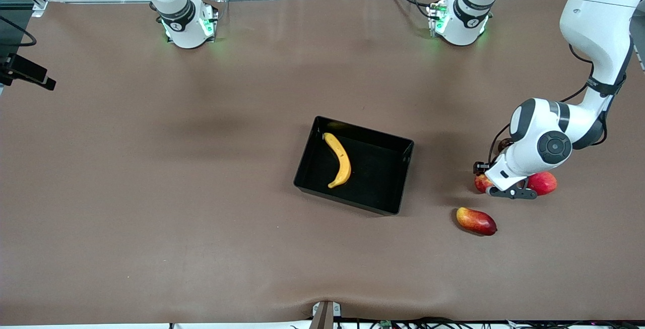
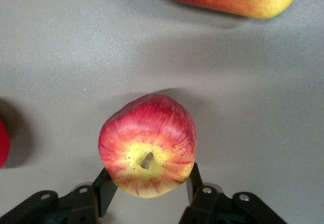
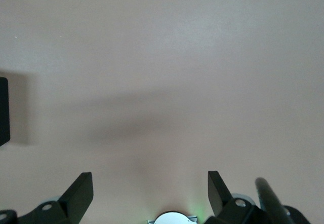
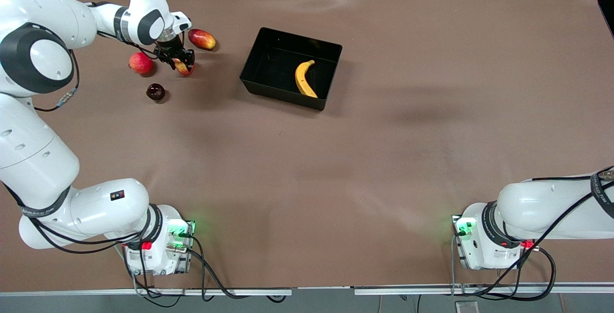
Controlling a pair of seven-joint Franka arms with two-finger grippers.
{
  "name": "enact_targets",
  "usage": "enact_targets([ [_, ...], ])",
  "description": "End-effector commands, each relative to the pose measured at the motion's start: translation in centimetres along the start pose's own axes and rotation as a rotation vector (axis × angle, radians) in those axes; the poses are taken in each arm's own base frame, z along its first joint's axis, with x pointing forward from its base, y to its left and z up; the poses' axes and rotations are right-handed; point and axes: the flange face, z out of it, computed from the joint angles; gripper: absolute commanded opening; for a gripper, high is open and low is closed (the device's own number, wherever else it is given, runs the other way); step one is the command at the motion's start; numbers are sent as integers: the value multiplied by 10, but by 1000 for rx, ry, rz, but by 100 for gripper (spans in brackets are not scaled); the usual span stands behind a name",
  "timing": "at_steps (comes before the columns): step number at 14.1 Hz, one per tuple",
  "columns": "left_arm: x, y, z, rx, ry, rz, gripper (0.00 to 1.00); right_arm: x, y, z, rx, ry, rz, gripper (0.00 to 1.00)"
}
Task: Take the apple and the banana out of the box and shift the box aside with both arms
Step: 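Lower the red apple onto the table and open the left gripper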
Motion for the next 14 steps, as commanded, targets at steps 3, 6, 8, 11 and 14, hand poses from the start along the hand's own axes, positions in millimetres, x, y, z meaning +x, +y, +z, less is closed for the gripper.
enact_targets([
  [3, 1, 20, 5, 0, 21, -17, 0, 3, 0, -4, 19, 6, -9, 100],
  [6, 1, 13, 2, 4, 21, -25, 0, 3, -6, -4, 17, 6, -23, 100],
  [8, 0, 13, 2, 5, 18, -29, 0, 3, -8, -3, 16, 2, -26, 100],
  [11, -7, 18, -2, 14, 13, -44, 0, 4, -8, -2, 16, 7, -25, 100],
  [14, -16, 20, -9, 27, 12, -38, 0, 4, -12, -2, 6, 7, -33, 100],
])
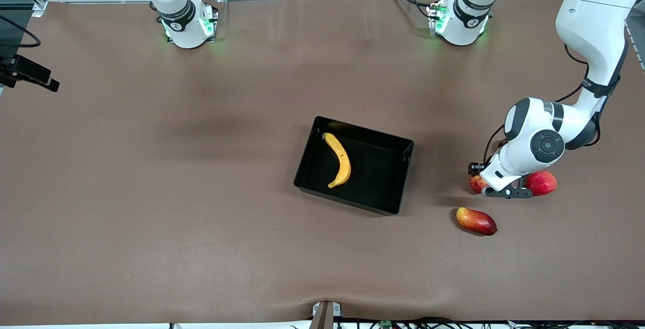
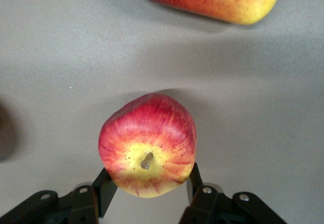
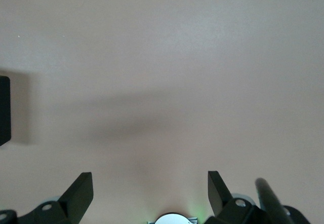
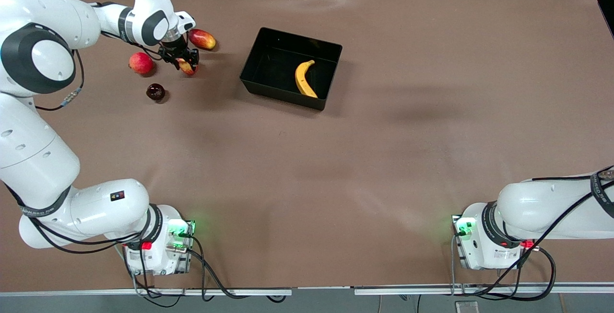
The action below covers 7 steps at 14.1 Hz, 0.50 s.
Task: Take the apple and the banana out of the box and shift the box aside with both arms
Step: 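Lower the red apple onto the table and open the left gripper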
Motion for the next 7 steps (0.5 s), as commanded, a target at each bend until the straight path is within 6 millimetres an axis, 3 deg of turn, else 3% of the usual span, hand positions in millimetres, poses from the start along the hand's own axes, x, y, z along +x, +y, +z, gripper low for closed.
enact_targets([
  [1, -16, 3, -10, 33, 6, -2, 0, 2, -7, -3, 8, 5, -20, 100],
  [7, -21, 36, -33, 37, -1, 5, 0, 5, -8, -1, 5, -1, -32, 100],
])
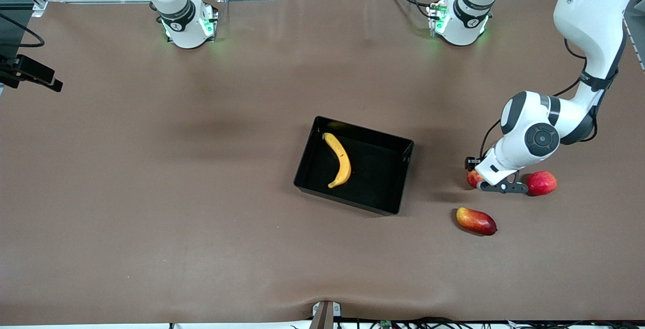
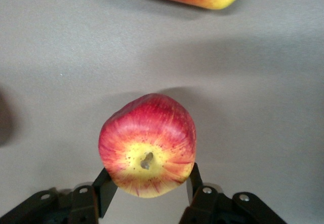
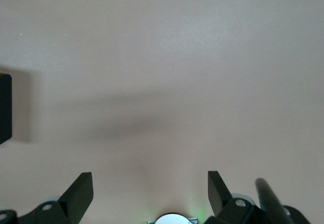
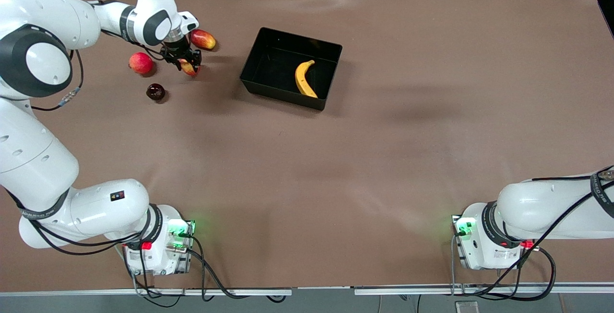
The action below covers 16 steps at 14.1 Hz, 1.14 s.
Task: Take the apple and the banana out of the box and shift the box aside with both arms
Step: 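Lower the red apple onto the table and open the left gripper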
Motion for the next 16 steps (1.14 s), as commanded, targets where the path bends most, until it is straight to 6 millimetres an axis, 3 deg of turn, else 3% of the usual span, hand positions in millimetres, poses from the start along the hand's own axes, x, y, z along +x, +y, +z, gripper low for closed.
enact_targets([
  [1, -9, 12, -15, 26, 7, -4, 0, 5, -1, -2, 5, 1, -27, 100],
  [16, -6, 6, -18, 26, 16, 6, 0, 12, 7, 2, 0, 26, -51, 100],
])
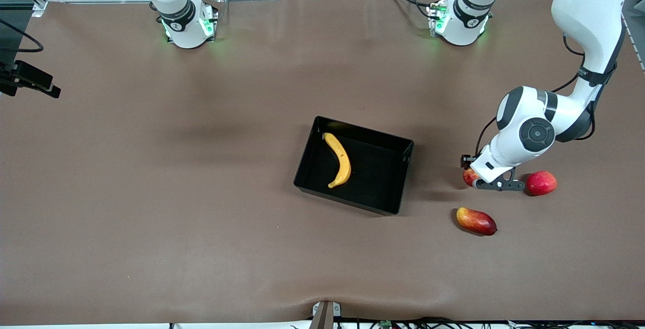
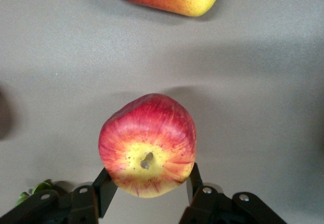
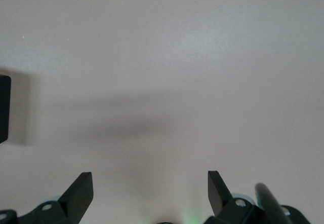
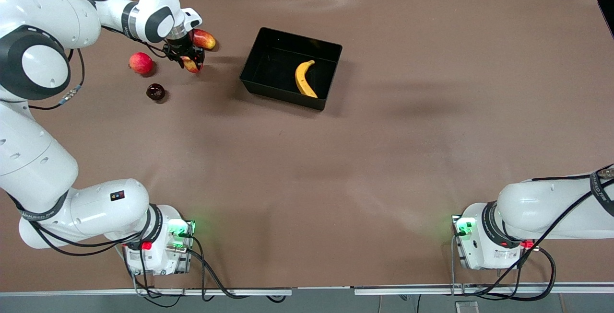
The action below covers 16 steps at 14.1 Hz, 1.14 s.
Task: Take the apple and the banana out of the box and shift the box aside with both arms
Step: 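Lower the red apple onto the table and open the left gripper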
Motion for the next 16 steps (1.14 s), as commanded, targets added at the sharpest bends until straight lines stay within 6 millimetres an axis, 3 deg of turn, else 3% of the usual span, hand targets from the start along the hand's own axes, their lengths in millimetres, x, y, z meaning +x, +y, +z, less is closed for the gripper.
enact_targets([
  [1, -4, -3, -7, 24, 6, 12, 0, 1, 3, -2, 1, -3, -9, 100],
  [6, -5, -5, 22, 6, -34, 8, 0, -2, 4, 6, 2, -38, 0, 100],
  [7, -5, -6, 25, 19, -34, 22, 15, -2, 4, 7, 5, -41, 0, 100],
  [8, -5, -9, 26, 36, -28, 34, 42, -2, 3, 7, 7, -41, 0, 100],
  [9, -5, -12, 31, 42, -32, 39, 57, -3, 3, 7, 8, -39, 0, 100],
  [10, -2, -13, 33, 36, -30, 36, 85, -3, 3, 7, 8, -41, 0, 100],
  [11, 0, -13, 35, 33, -31, 35, 100, -3, 4, 7, 10, -42, 1, 100],
  [13, 3, -14, 23, 41, -14, 35, 100, -3, 4, 7, 10, -41, 1, 100],
  [16, 7, -11, -30, 64, 26, 5, 100, -3, 4, 7, 10, -42, 1, 100],
])
